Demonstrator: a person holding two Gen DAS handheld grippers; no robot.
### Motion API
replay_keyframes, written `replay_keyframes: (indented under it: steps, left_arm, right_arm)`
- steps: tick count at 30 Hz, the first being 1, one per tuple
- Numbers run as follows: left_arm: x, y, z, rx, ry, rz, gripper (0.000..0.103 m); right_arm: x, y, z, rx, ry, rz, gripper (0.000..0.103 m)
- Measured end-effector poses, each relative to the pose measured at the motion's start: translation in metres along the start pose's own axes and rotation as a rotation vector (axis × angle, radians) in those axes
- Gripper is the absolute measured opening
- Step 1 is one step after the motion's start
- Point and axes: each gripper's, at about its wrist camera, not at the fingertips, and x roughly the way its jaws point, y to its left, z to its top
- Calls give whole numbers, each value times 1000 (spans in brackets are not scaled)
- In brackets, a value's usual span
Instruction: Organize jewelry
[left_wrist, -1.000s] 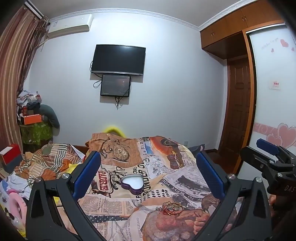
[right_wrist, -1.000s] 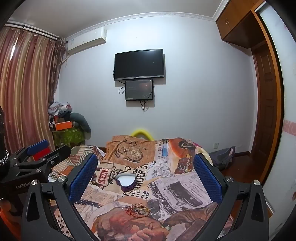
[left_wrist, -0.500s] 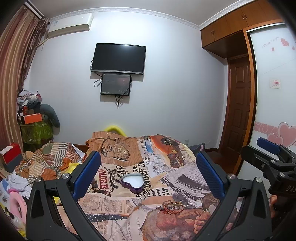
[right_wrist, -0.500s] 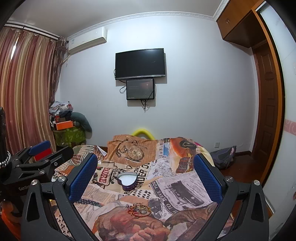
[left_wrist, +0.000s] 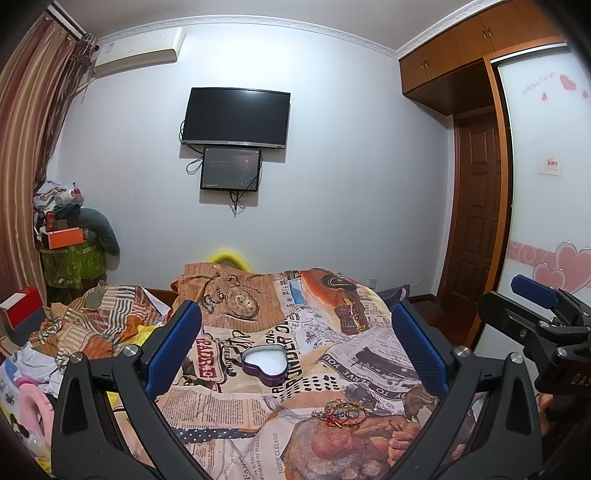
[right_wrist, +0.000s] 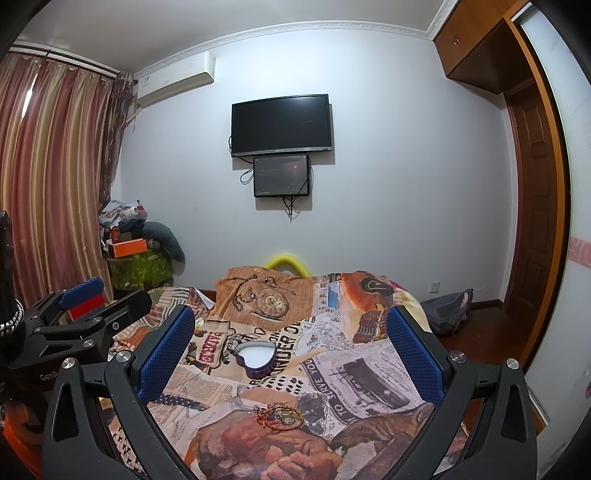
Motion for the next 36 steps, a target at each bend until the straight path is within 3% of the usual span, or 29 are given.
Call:
replay_keyframes:
  steps: [36]
  left_arm:
    - [2,1,-3,-5,4,-3,103]
  right_arm:
    - [-1,-3,2,4,6,1,103]
